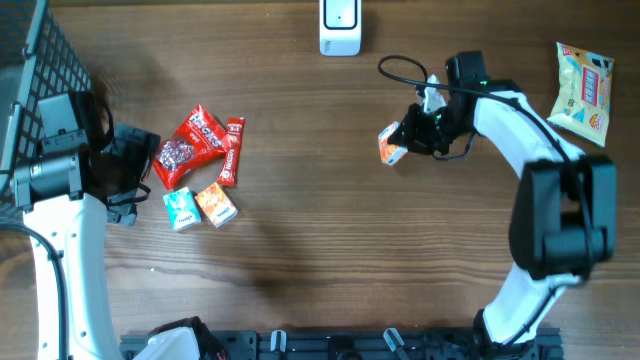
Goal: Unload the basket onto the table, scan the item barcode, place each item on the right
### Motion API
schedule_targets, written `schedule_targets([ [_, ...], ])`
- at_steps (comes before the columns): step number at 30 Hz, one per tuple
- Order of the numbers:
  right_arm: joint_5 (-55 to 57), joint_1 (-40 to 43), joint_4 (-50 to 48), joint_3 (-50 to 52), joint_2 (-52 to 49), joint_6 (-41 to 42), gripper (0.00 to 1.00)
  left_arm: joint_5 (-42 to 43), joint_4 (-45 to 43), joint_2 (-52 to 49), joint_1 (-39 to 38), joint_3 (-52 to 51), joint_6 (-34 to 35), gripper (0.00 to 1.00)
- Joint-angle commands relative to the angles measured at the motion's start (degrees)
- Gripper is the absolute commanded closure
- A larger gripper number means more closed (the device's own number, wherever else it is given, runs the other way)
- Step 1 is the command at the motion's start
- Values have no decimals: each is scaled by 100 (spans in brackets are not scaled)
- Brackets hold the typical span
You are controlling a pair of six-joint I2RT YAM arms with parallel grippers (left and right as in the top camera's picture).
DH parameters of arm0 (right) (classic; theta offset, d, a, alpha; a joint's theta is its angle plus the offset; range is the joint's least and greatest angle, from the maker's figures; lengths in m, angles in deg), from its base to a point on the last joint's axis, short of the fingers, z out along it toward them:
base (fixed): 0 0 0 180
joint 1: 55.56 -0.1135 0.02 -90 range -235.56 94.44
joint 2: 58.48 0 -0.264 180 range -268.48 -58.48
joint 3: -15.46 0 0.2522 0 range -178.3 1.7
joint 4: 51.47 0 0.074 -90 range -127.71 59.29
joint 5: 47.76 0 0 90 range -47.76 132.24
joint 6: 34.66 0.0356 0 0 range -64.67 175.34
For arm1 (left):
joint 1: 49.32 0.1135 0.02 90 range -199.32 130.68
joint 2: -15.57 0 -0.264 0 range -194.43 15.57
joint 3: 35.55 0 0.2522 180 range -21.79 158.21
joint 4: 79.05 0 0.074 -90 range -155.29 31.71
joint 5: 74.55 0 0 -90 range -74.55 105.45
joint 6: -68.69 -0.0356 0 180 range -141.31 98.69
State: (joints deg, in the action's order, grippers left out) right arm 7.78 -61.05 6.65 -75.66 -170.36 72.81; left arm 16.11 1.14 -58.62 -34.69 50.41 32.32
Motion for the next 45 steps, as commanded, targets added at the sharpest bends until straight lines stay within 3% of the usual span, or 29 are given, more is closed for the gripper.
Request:
schedule_targets([
  [1, 855, -179, 208, -31, 754, -94, 50, -79, 2, -7, 28, 15, -72, 0],
  [11, 1956, -662, 695, -24, 890, -94, 48, -79, 4, -7, 28, 15, -72, 0],
  [14, 2312, -743, 741, -24, 890, -39, 40, -79, 7, -7, 28, 15, -72, 0],
  [18, 2802, -629, 949, -24, 892, 785, 42, -81, 9, -7, 28, 15, -72, 0],
  [25, 1523, 323, 997, -24, 892, 1097, 42, -81, 7, -7, 28, 15, -74, 0],
  [27, 1427, 590, 1034, -22, 892, 1093, 33, -81, 4, -7, 28, 15, -72, 0],
  [29, 1567, 767, 1038, 2, 892, 1058, 16, -81, 4, -7, 28, 15, -74, 0],
  [31, 1655, 855, 1036, 55, 892, 1058, 11, -81, 4, -7, 28, 15, -72, 0],
  [32, 1655, 874, 1036, 129, 892, 1117, 1, -79, 2, -7, 28, 15, -72, 0],
  [41, 1438, 695, 728, 765, 892, 1530, 1, -79, 11, -7, 28, 15, -74, 0],
  [45, 151, 695, -120, 1462, 892, 1587, 1, -81, 4, -7, 28, 15, -72, 0],
])
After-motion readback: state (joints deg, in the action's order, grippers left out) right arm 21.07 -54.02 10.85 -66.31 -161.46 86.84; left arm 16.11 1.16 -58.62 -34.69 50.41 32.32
